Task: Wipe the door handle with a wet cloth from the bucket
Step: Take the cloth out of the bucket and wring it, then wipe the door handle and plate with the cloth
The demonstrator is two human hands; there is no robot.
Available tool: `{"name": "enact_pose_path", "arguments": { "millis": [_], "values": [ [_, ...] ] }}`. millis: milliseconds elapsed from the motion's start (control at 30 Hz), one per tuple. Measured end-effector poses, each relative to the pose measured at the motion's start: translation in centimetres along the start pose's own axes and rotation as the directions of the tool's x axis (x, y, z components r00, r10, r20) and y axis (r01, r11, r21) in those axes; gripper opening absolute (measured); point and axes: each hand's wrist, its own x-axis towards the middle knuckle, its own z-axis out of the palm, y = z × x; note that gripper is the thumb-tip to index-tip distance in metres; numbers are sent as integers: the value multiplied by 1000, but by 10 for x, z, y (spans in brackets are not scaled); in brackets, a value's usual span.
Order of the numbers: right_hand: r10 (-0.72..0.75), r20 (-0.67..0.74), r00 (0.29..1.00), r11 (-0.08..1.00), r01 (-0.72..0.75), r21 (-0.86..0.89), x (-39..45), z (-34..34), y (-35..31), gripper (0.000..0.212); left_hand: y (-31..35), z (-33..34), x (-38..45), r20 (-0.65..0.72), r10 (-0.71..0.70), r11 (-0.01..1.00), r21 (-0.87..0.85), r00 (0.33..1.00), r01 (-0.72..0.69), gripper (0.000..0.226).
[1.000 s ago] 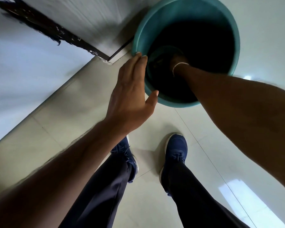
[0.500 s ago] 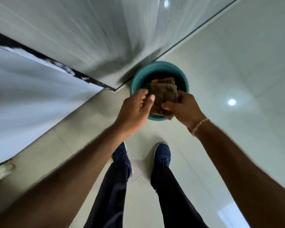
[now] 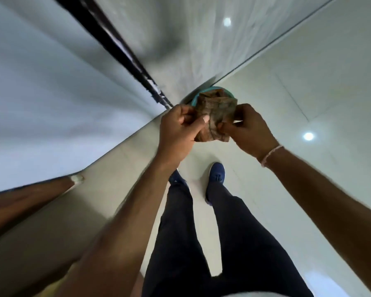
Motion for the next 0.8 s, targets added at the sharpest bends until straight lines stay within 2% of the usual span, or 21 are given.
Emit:
{"name": "enact_pose_path", "arguments": {
  "millis": [33, 100, 167, 233, 333, 467, 567, 700, 800],
  "values": [
    [-64, -29, 998, 993, 61, -99, -18, 7, -12, 57, 3, -11, -18, -49, -2, 1000, 1, 999, 2, 21],
    [-275, -47, 960, 948, 263, -180, -49, 20, -32, 55, 8, -32, -50, -152, -41, 999, 15, 987, 43, 16],
    [-516, 76, 853, 823, 518, -233, -80, 36, -51, 56, 8, -60, -87, -255, -112, 993, -62, 961, 99, 14],
    [-602, 255, 757, 711, 653, -261, -108, 57, -71, 70, 7, -90, -119, -345, -175, 977, -175, 922, 120, 14],
    [-627, 412, 661, 610, 745, -268, -148, 99, -98, 80, 2, -132, -166, -436, -240, 947, -301, 867, 111, 10],
    [-710, 473, 521, 469, 852, -234, -201, 171, -133, 77, -14, -194, -225, -501, -240, 918, -396, 831, 27, 13],
    [-739, 467, 486, 457, 871, -182, -242, 227, -160, 77, -24, -249, -269, -579, -208, 899, -431, 788, -79, 25],
    [-726, 497, 475, 507, 858, -79, -297, 300, -193, 76, -39, -321, -327, -636, -168, 889, -427, 753, -163, 39],
    [-717, 516, 470, 554, 833, 11, -332, 354, -213, 64, -57, -377, -361, -674, -154, 896, -404, 723, -186, 45]
  ]
}}
